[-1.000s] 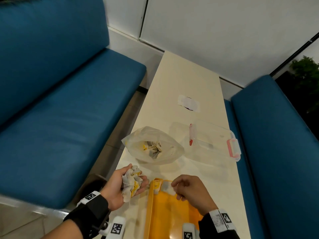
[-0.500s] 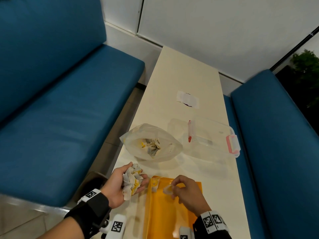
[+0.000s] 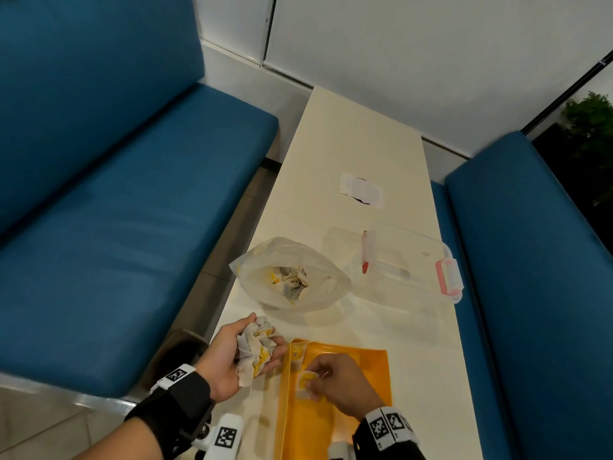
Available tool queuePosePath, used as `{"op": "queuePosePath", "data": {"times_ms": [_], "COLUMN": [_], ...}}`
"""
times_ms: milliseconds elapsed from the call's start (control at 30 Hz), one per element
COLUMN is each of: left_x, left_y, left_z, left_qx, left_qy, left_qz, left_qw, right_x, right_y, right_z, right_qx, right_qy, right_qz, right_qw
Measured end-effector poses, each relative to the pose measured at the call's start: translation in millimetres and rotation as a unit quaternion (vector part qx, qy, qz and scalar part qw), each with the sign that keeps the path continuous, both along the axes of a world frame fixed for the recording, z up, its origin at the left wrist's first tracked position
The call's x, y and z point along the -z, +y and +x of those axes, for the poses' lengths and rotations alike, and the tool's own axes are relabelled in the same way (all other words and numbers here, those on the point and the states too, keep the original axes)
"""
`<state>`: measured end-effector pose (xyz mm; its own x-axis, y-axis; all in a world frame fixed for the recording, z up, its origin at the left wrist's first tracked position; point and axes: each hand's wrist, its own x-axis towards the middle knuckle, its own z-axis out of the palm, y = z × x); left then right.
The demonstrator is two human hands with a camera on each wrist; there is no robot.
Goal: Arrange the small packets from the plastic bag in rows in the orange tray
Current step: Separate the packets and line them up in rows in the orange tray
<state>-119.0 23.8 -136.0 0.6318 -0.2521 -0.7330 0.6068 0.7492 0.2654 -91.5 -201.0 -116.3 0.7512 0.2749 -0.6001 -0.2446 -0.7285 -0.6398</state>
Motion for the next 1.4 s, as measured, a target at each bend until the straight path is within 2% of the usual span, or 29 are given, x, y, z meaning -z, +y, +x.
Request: {"op": "queuePosePath", "data": {"times_ms": [100,200,467,767,1067,1200,1300,1333,1400], "left_x": [0,0,2,-2,-2,-3,-6,-6,-8], "left_y": [-2,-4,-4,-5,-5,-1,3,5,5], "left_z": [-1,-3,-6,-8,-10,-8,-4,-2,1], "left_qx": [0.005,0.009,0.016,0.021,0.03,0.013,-0.01,-0.018,-0.031], "left_qy": [-0.003,-0.005,0.003,-0.002,-0.005,-0.004,0.003,0.005,0.004], "left_qz": [0.0,0.0,0.012,0.013,0.012,0.004,-0.005,-0.003,-0.007], "left_qw": [1.0,1.0,1.0,1.0,0.999,1.0,1.0,1.0,0.999], "right_x": [5,12,28,46,49,38,17,8,-14], "right_y": [8,12,19,31,38,37,35,36,41], "right_z": [1,-1,-7,-7,-8,-10,-15,-18,-25], "right_qx": [0.002,0.041,0.126,0.224,0.261,0.282,0.24,0.194,0.048], "right_qy": [0.005,-0.002,-0.089,-0.088,-0.117,-0.11,-0.16,-0.203,-0.308], "right_qz": [0.012,0.03,0.027,0.03,0.017,0.019,-0.026,-0.028,0.011], "right_qw": [1.0,0.999,0.988,0.97,0.958,0.953,0.957,0.959,0.95]}}
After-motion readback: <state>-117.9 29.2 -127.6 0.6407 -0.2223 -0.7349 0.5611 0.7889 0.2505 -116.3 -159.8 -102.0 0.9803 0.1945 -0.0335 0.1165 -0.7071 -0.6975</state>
